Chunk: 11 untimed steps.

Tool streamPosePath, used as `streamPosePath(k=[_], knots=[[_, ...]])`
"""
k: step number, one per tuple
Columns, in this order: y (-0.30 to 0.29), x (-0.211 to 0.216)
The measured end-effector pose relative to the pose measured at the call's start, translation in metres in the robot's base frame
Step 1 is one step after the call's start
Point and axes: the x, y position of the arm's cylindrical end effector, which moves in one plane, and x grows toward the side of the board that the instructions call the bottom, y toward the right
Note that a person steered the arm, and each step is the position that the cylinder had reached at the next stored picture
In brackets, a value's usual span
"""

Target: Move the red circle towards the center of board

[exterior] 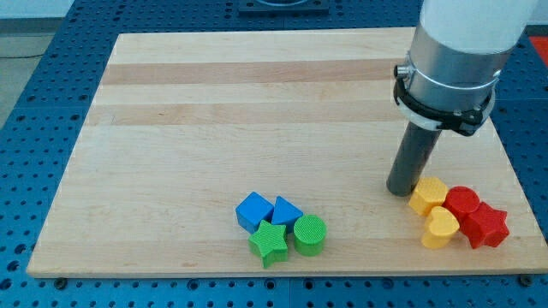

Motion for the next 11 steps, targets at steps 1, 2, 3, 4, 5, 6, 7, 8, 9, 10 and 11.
streamPosePath(k=[1, 2, 3, 4, 5, 6, 7, 8, 9, 10, 11], knots=[[-0.002, -0.02], [0.068, -0.036], [0.159, -0.031], [0.2, 0.023], [0.198, 0.082], [0.149, 0.093], [0.104, 0.072], [0.064, 0.045], [0.033, 0.018], [0.043, 0.018], [0.048, 0.018]])
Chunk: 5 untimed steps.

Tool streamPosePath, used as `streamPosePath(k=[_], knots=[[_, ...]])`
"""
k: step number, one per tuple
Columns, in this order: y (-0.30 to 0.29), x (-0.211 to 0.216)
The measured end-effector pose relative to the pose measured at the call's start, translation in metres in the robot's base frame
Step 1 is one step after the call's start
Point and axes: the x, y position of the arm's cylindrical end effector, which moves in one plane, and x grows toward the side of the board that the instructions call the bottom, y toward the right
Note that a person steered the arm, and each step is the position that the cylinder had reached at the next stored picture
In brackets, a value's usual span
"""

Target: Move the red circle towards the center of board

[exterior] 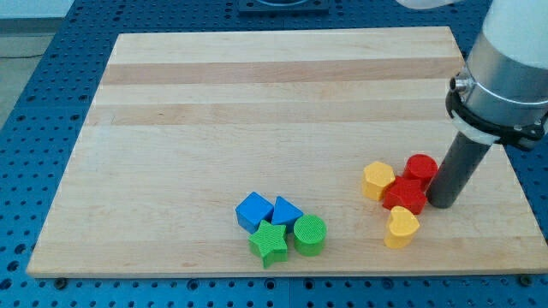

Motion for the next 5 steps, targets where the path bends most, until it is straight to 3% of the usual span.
streamPosePath(k=[3, 5], knots=[[0.0, -0.019], [-0.025, -0.057]])
